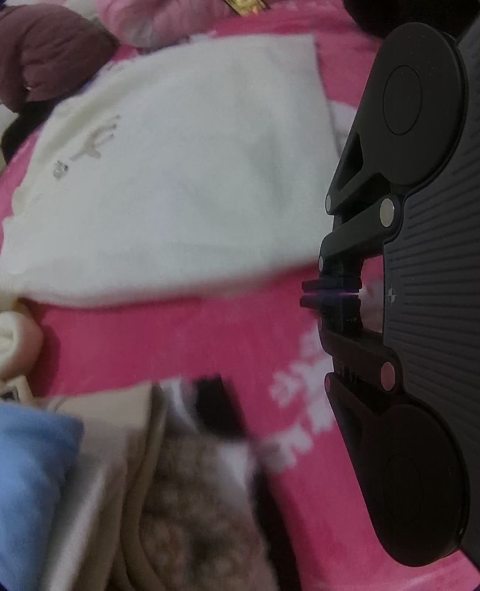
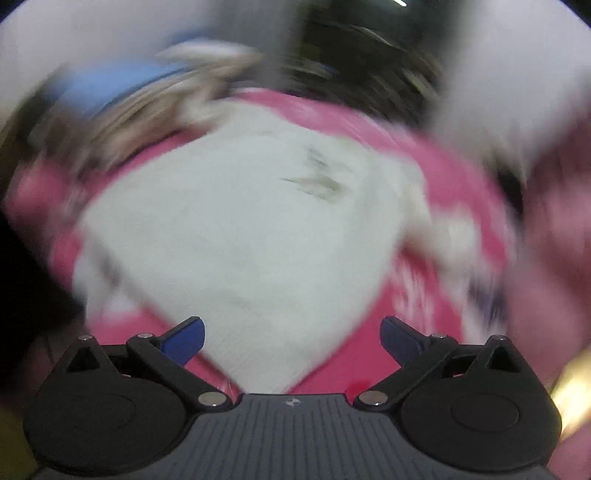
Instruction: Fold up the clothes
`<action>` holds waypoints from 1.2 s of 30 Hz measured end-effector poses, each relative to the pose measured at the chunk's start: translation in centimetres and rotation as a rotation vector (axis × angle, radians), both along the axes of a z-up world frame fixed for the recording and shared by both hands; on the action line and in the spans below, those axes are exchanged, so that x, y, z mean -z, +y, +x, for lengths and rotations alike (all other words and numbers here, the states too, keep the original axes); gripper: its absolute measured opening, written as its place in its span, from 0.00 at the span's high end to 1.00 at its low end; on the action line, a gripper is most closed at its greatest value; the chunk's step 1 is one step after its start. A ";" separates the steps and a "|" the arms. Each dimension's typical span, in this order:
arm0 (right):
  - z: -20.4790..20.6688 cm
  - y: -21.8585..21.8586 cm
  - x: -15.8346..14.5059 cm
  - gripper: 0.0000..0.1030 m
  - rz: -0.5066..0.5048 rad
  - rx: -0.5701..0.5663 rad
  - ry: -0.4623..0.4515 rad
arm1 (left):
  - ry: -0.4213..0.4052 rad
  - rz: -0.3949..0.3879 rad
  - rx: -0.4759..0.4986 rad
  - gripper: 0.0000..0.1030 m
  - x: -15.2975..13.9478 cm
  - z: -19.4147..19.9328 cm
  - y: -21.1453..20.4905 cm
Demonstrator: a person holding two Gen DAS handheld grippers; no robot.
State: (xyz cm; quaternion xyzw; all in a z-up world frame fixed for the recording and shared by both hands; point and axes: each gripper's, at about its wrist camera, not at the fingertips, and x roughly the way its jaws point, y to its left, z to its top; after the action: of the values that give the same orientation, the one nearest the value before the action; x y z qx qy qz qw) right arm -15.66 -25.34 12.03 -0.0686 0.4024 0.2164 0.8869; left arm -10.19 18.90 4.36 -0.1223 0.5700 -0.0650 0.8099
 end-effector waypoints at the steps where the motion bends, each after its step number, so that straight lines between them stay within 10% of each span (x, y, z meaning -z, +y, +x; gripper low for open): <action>1: 1.4 -1.2 0.2 0.02 0.093 0.078 0.069 | -0.006 -0.027 -0.018 1.00 -0.1 -0.2 0.5; 5: 6.3 -4.7 3.6 0.12 0.416 0.289 0.337 | -0.069 -0.140 -0.072 0.98 -0.8 -0.3 1.7; 21: 7.6 -2.7 12.7 0.50 0.617 0.313 0.700 | -0.055 -0.327 -0.072 0.86 3.1 1.8 1.1; 36: 6.3 -4.1 14.1 0.51 0.791 0.430 0.707 | -0.104 -0.362 -0.046 0.59 3.0 2.3 0.2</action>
State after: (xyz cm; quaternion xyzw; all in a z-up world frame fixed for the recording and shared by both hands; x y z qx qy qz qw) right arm -9.40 -29.47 -2.10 0.4286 0.5678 0.1751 0.6806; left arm -7.90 19.13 1.41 -0.2755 0.5032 -0.1543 0.8044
